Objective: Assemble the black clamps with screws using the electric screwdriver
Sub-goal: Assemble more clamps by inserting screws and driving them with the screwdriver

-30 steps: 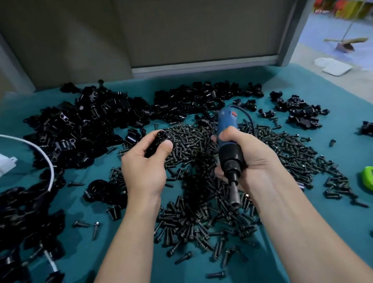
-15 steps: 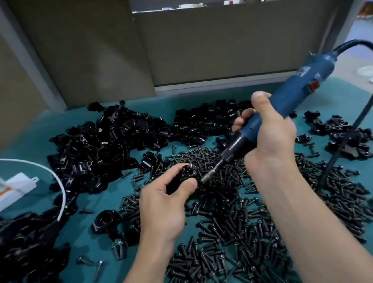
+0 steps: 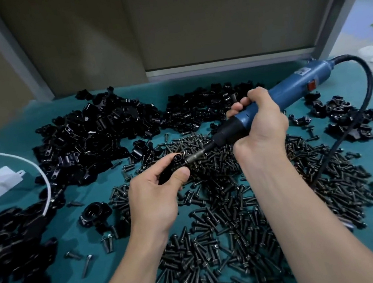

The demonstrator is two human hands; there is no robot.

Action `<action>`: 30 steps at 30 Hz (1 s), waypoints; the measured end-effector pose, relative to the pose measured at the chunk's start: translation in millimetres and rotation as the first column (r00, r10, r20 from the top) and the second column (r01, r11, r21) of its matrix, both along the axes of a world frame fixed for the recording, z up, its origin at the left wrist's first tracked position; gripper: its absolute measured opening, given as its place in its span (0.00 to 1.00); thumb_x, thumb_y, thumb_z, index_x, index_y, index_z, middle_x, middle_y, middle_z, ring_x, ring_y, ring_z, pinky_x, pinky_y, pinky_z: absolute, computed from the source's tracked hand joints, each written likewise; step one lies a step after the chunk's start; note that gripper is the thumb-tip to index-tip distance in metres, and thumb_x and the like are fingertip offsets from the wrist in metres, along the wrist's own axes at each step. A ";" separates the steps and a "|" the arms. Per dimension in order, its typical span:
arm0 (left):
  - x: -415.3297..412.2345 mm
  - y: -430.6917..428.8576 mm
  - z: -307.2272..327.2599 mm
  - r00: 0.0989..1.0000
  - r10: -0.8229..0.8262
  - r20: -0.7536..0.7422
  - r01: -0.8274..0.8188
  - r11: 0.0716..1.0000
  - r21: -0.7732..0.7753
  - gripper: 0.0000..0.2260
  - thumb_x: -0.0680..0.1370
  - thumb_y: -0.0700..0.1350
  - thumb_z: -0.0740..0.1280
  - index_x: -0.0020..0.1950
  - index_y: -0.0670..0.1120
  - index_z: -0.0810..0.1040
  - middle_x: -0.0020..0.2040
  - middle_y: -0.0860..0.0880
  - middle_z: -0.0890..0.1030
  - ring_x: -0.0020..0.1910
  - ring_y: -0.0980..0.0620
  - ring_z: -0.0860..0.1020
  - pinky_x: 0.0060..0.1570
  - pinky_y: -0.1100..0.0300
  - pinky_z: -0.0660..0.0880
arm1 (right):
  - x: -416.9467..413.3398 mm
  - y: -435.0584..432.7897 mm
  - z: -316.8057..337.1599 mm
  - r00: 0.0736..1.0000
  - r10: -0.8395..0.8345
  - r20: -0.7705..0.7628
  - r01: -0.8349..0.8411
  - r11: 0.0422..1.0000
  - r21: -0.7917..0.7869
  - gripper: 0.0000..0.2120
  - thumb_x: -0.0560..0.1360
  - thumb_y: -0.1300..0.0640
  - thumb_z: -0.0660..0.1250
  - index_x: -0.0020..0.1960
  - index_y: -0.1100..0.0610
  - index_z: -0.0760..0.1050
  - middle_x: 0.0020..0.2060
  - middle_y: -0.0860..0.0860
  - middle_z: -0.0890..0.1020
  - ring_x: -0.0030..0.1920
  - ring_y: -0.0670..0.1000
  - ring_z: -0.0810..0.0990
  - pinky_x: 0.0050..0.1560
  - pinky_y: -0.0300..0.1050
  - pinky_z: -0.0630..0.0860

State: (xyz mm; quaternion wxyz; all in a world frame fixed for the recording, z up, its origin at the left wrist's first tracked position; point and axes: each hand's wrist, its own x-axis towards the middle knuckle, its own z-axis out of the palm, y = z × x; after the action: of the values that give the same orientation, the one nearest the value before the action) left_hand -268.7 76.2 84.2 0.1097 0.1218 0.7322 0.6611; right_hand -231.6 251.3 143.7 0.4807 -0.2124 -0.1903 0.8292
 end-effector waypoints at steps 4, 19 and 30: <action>-0.6 -0.3 -4.0 1.000 0.014 0.018 -0.014 0.999 0.038 0.16 0.72 0.47 0.81 0.48 0.70 0.84 0.44 0.55 0.88 0.41 0.56 0.85 0.64 0.42 0.79 | -2.0 -0.9 -1.2 1.000 0.001 0.012 -0.001 1.000 0.000 0.10 0.75 0.72 0.67 0.50 0.61 0.71 0.29 0.53 0.76 0.26 0.51 0.75 0.32 0.44 0.75; -2.5 -2.3 -13.9 0.994 0.017 0.107 -0.026 0.996 0.086 0.16 0.74 0.45 0.80 0.54 0.64 0.84 0.35 0.52 0.86 0.33 0.56 0.79 0.63 0.40 0.79 | -7.2 -8.1 -7.4 1.000 0.031 0.002 -0.031 0.999 0.031 0.11 0.75 0.72 0.65 0.52 0.62 0.68 0.28 0.53 0.75 0.26 0.50 0.75 0.32 0.43 0.76; -3.5 -3.2 -15.0 0.995 0.035 0.097 -0.043 0.996 0.080 0.17 0.71 0.46 0.81 0.48 0.69 0.84 0.35 0.54 0.86 0.31 0.58 0.79 0.61 0.40 0.80 | -9.5 -9.3 -14.2 0.998 0.047 -0.038 -0.045 0.998 0.038 0.15 0.74 0.72 0.66 0.56 0.60 0.67 0.29 0.53 0.75 0.26 0.50 0.75 0.30 0.43 0.76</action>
State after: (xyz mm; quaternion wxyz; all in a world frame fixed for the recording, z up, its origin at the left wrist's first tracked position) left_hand -272.1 73.0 69.2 0.1263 0.0802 0.7008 0.6975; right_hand -241.0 242.1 129.5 0.4689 -0.1830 -0.2012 0.8404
